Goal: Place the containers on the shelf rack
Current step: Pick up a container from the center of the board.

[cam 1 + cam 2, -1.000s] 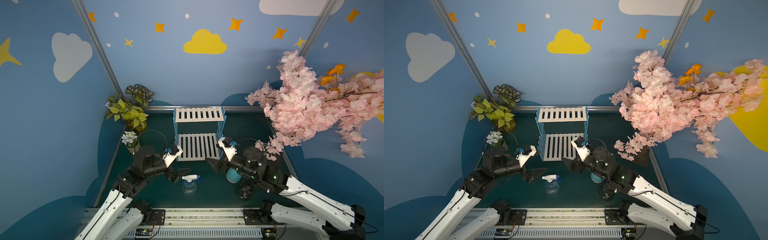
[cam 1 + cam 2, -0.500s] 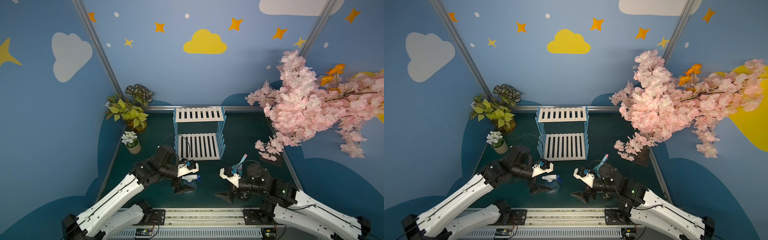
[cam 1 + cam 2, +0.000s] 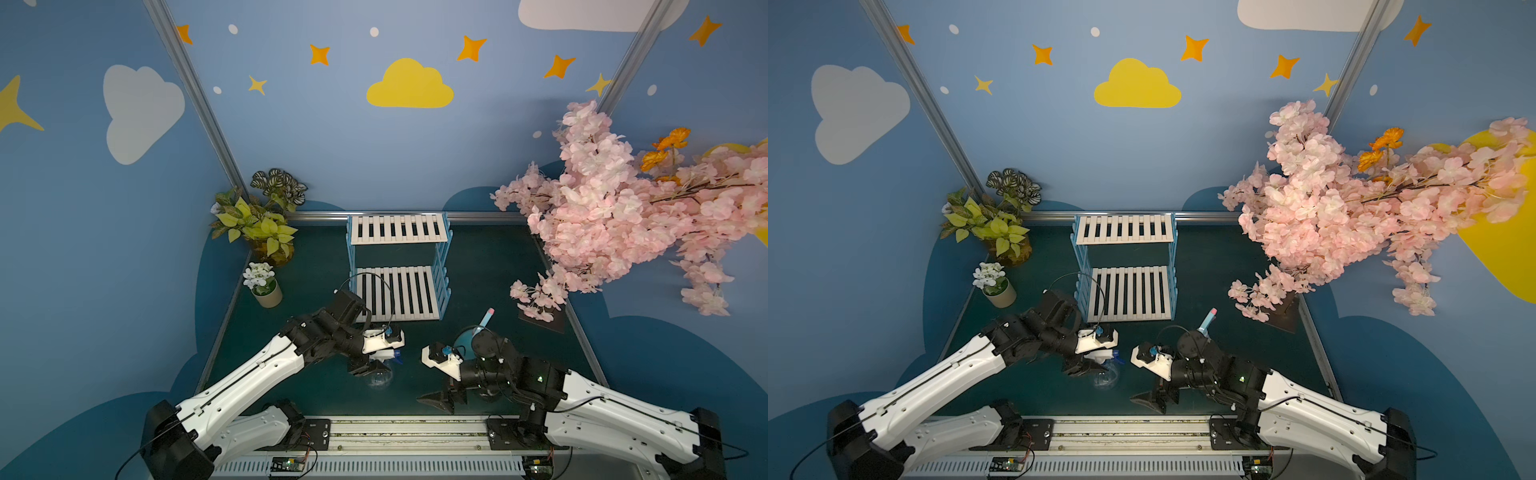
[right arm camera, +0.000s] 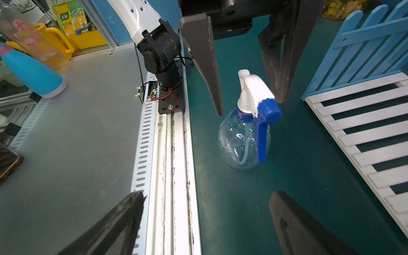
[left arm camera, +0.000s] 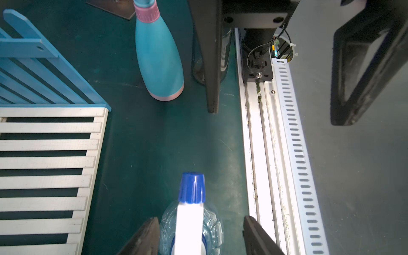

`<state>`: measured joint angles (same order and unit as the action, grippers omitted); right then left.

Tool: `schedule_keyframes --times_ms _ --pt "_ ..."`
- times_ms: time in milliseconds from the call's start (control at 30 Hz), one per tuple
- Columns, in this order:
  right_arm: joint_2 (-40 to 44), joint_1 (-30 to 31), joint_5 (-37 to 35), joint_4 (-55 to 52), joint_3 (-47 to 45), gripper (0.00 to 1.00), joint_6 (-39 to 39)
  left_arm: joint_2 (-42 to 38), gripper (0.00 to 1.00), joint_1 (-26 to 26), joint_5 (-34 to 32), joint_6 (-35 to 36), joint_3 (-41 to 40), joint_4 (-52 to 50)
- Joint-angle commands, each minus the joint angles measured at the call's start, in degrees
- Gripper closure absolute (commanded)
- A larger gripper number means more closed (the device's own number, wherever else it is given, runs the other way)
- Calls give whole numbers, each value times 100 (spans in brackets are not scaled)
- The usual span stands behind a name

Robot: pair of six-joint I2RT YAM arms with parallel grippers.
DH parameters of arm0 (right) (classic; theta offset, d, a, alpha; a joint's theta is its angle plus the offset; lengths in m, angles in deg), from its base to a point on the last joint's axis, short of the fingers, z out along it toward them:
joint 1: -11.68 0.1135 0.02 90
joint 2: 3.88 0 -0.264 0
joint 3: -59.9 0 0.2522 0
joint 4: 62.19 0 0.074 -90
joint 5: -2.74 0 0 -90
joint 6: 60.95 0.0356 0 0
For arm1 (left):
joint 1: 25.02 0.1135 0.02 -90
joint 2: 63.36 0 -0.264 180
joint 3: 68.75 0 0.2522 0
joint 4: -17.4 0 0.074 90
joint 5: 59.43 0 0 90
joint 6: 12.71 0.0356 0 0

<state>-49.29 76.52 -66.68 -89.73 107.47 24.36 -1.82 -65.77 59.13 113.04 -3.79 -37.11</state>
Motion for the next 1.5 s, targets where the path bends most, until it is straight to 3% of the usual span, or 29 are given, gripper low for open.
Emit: schedule_keyframes --times_ms 0,333,600,767,1000,1233,1367,1467 --pt "52 33 56 186 7 4 -102 9 42 52 103 64 26 -100" --pt "174 38 -121 53 54 4 -187 182 75 206 605 109 116 -228" --pt "407 38 -307 88 5 4 -113 201 78 190 497 125 50 -213" --pt "388 32 -336 103 -23 4 -73 -175 97 150 319 19 -210 272" --pt "281 43 -337 335 -22 4 -32 -1169 98 57 61 -538 -747 1200" --pt "375 44 -671 700 -29 4 134 -1092 98 -176 -154 -1510 -303 965" --pt "474 42 -1001 854 -32 4 390 -1054 98 -273 -882 -2257 -65 1203" --pt "514 46 -1165 972 -55 4 485 -825 98 -292 -1830 -2858 152 1276"
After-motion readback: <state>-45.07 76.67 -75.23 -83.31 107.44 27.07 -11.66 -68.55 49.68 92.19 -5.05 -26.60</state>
